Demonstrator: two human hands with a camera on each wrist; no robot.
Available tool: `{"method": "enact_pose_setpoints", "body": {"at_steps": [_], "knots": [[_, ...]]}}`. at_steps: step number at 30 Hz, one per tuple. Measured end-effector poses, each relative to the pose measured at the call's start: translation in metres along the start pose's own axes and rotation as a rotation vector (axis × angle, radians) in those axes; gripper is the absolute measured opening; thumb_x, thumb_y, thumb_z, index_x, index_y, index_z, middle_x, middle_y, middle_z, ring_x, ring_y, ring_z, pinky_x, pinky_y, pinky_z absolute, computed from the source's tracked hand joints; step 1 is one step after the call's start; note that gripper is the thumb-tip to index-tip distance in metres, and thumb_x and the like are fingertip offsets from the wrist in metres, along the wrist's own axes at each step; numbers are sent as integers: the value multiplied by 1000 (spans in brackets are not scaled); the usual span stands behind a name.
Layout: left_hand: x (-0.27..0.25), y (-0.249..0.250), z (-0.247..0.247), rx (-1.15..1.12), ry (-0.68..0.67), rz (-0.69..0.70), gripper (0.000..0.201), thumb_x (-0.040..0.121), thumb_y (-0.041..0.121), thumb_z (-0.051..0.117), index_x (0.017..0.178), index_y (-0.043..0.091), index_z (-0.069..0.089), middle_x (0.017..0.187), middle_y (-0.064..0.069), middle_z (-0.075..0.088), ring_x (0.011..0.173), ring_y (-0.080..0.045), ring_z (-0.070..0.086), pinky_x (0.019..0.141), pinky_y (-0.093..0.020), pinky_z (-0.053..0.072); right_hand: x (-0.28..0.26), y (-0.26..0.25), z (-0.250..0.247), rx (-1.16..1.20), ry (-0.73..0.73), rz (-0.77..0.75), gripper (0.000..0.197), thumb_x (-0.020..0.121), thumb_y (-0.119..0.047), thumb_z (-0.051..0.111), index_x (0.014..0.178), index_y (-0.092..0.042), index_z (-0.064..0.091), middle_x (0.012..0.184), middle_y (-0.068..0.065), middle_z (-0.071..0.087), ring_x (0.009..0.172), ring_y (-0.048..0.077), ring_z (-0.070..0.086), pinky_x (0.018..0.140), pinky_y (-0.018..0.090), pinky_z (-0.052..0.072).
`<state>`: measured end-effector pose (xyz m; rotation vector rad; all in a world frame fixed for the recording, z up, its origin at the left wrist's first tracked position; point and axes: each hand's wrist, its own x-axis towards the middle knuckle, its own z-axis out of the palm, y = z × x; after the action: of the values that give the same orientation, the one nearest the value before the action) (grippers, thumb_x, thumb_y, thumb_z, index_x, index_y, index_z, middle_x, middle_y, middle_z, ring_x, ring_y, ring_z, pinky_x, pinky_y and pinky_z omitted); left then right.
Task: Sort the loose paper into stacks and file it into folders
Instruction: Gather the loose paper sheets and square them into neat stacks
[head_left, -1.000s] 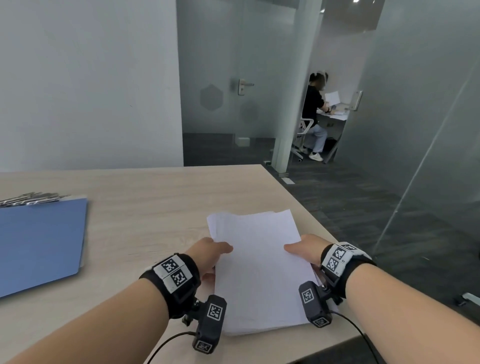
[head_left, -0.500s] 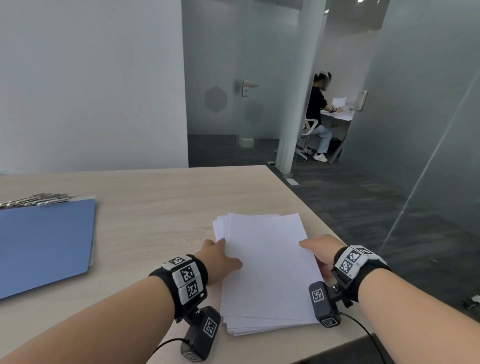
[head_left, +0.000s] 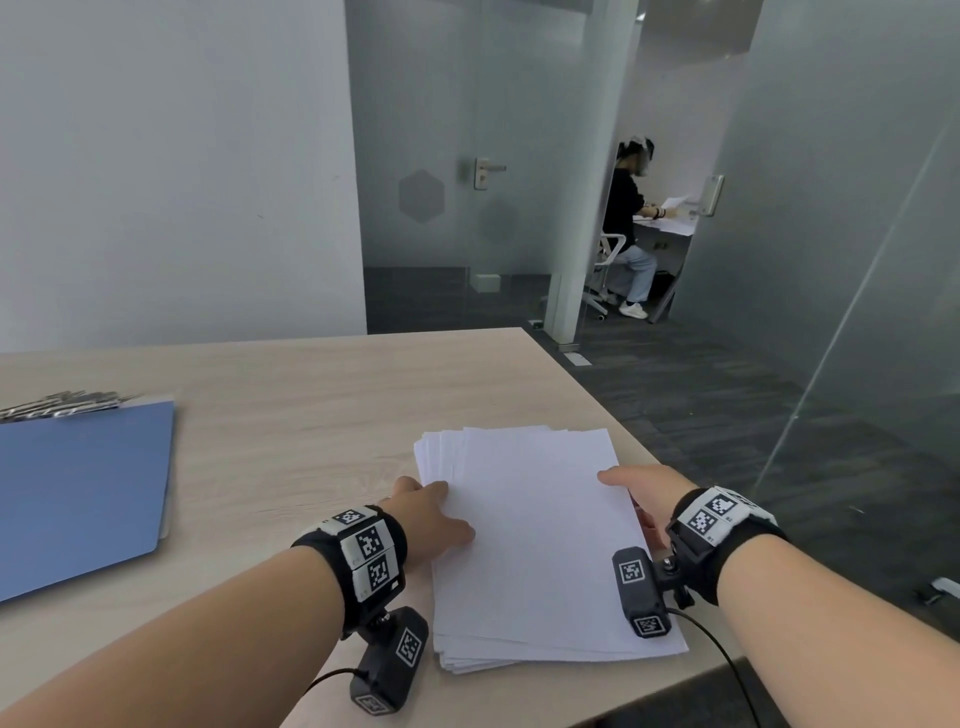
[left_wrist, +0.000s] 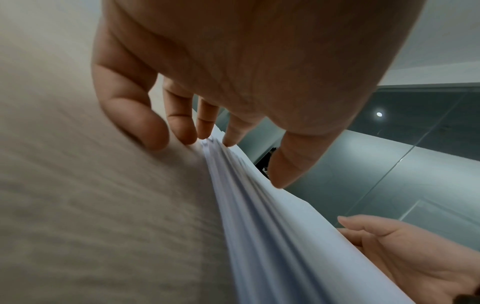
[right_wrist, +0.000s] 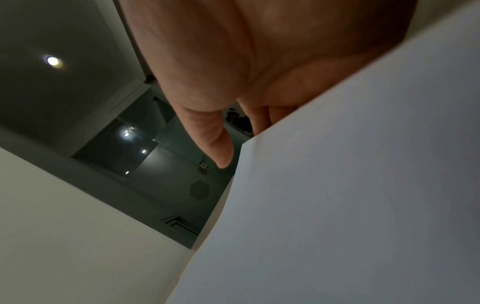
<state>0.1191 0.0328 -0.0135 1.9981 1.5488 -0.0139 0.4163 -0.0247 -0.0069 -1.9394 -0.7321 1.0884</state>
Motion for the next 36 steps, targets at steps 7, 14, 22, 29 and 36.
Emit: {"method": "enact_pose_setpoints", "body": {"at_steps": [7, 14, 22, 29, 36], "knots": [[1, -3, -2, -45, -33, -4, 83, 78, 58, 63, 152, 46, 29, 145, 3, 26, 114, -32, 59, 81, -36, 52, -4, 6, 2, 61, -10, 84, 24, 84, -25, 75, 98, -6, 73, 96, 20, 76, 82, 35, 67, 68, 37, 49], [0, -2, -3, -53, -33, -14, 81, 83, 56, 63, 154, 36, 31, 148, 3, 25, 125, -29, 50, 99, -43, 53, -6, 6, -2, -12, 25, 162, 25, 85, -34, 73, 80, -12, 63, 63, 2, 55, 41, 13, 37, 42, 17, 23], [-1, -2, -4, -35, -41, 1, 88, 76, 60, 64, 154, 46, 26, 149, 5, 23, 122, -30, 52, 91, -39, 55, -5, 4, -5, -135, 64, -11, 17, 86, -20, 74, 84, -3, 70, 77, 14, 69, 58, 25, 60, 50, 29, 41], [-2, -1, -5, -60, -14, 10, 72, 86, 53, 62, 148, 25, 39, 144, 0, 28, 119, -30, 52, 91, -41, 56, -7, -6, -3, 137, 63, -179, 30, 84, -16, 69, 113, -7, 69, 105, 17, 74, 101, 39, 70, 99, 58, 51], [0, -3, -9, -246, 12, -6, 83, 88, 51, 67, 157, 31, 26, 154, -6, 27, 127, -35, 49, 89, -40, 54, -30, -13, 8, 40, -130, -253, 31, 95, 9, 51, 118, -7, 65, 110, 16, 75, 102, 40, 70, 93, 53, 56]]}}
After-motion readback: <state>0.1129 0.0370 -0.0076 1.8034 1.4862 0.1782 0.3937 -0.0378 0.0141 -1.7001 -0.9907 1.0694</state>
